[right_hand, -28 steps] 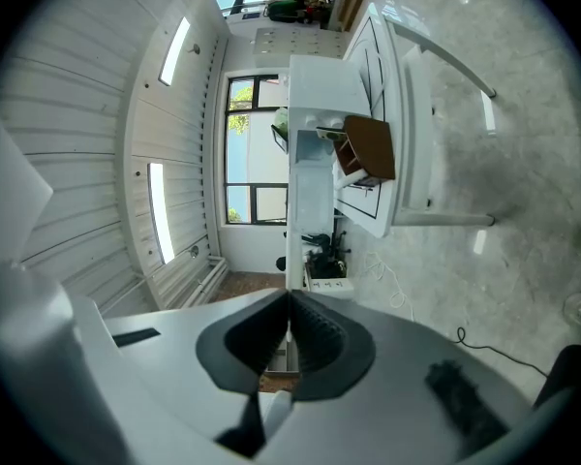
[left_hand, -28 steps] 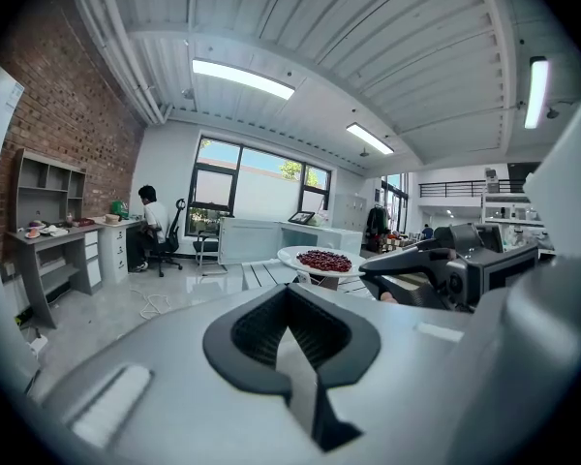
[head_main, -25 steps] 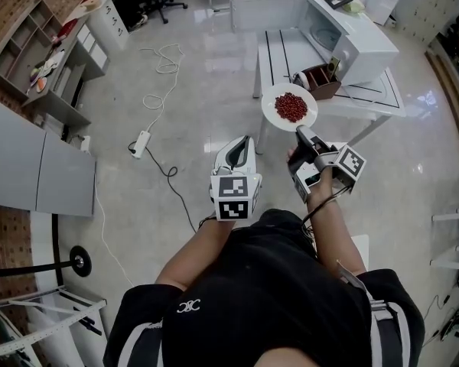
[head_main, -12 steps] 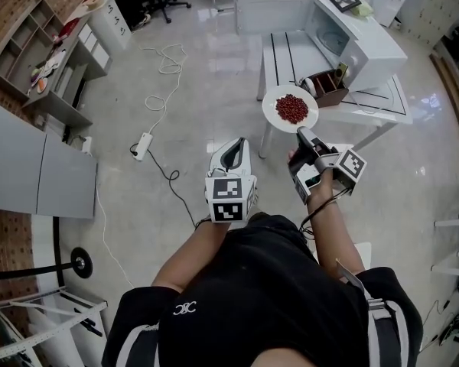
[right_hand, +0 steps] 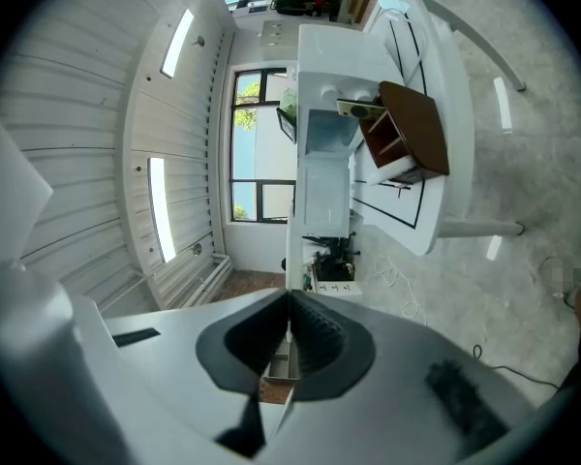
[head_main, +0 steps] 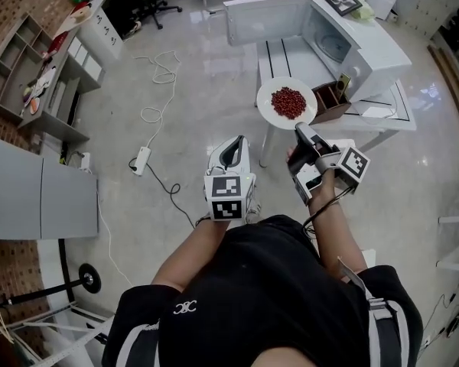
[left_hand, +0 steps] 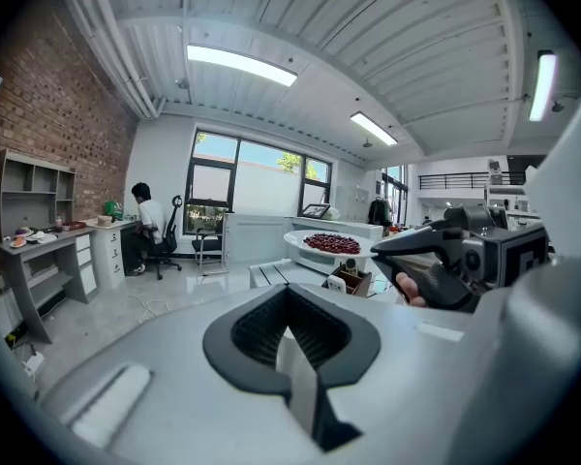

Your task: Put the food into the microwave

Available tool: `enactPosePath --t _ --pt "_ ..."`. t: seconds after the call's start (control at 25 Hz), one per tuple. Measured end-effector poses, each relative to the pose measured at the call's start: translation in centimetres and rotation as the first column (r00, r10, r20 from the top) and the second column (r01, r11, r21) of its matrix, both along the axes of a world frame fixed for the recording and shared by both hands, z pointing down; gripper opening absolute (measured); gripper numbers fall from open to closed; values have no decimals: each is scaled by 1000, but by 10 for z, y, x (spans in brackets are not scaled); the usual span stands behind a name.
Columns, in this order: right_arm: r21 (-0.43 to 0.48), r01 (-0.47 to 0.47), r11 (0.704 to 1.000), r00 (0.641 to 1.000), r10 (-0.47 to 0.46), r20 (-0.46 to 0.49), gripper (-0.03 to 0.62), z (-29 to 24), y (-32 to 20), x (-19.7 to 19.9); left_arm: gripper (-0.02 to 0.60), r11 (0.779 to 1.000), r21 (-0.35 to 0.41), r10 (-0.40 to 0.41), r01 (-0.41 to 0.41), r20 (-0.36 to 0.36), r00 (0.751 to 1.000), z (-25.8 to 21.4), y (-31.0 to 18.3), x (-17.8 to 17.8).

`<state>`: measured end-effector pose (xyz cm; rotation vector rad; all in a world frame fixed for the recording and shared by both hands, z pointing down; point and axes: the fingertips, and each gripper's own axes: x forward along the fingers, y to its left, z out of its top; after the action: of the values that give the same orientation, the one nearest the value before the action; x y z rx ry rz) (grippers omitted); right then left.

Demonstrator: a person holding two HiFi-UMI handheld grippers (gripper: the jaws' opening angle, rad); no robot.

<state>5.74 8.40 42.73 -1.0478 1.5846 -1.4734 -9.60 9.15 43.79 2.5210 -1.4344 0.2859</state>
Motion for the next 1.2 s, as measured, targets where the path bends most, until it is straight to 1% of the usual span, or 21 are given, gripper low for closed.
enactPosePath --t 0.24,0.36,0.52,0.76,0.92,1.2 --pt "-21 0 1000 1000 0 1 17 3 -44 10 8 1000 -10 30 -30 3 1000 -2 -49 20" --pt "-27 5 1000 1000 -5 6 17 3 -67 15 8 999 -16 32 -32 8 999 -1 -72 24" --pt "-19 1 1000 1000 -1 8 17 3 -93 22 9 999 -20 25 -25 12 1000 0 -100 26" --pt "-8 -20 1000 1000 20 0 17 3 -139 43 9 999 -4 41 -40 25 999 -4 -150 45" --pt "0 -37 999 999 37 -9 17 -8 -175 60 8 999 -5 45 -45 22 999 -11 -187 55" --pt "-2 -55 998 998 55 -6 17 -3 -208 73 8 999 -18 51 -50 17 999 -2 -222 63"
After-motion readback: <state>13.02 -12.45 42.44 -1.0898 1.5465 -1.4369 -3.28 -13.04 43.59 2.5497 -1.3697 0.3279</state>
